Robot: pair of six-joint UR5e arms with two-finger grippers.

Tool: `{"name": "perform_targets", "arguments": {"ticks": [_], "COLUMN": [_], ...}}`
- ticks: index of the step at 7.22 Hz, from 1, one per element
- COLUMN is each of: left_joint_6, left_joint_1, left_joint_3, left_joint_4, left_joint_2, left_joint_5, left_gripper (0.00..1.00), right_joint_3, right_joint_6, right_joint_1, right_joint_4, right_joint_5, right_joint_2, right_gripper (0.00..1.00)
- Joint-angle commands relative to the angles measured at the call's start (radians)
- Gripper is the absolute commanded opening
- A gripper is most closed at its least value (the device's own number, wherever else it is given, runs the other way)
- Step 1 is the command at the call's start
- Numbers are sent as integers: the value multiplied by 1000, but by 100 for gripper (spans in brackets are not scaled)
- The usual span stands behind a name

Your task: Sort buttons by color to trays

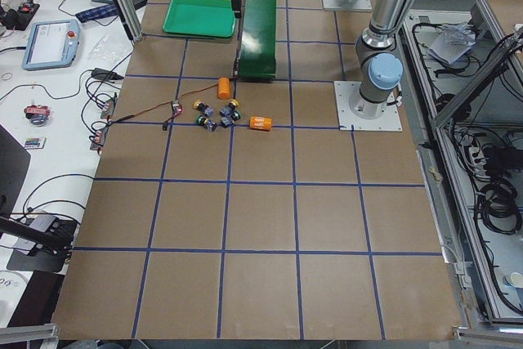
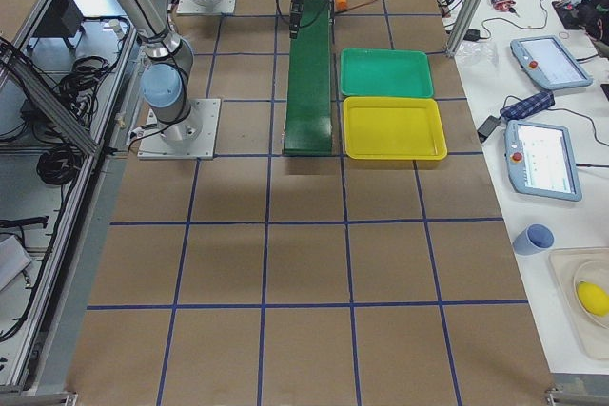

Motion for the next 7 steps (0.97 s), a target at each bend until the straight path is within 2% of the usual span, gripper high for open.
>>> {"name": "perform_targets", "arguments": {"ticks": [1, 5, 7], "left_joint_6": [2, 5, 11], "left_joint_1": [6, 12, 13], "left_joint_3": [1, -8, -13], "left_joint_4": [5, 6, 12], "left_joint_2": [-2, -6, -47], "left_joint_5": [-2, -5, -3], "left_gripper": [100, 100, 100], "right_joint_3": [0, 0, 0], "right_joint_6": [0, 0, 0], "right_joint_1": [0, 0, 0], "right_joint_4": [0, 0, 0], "right_joint_5": [1, 1, 1], "right_joint_2": [0, -2, 0], "right_gripper": [100, 100, 100]}}
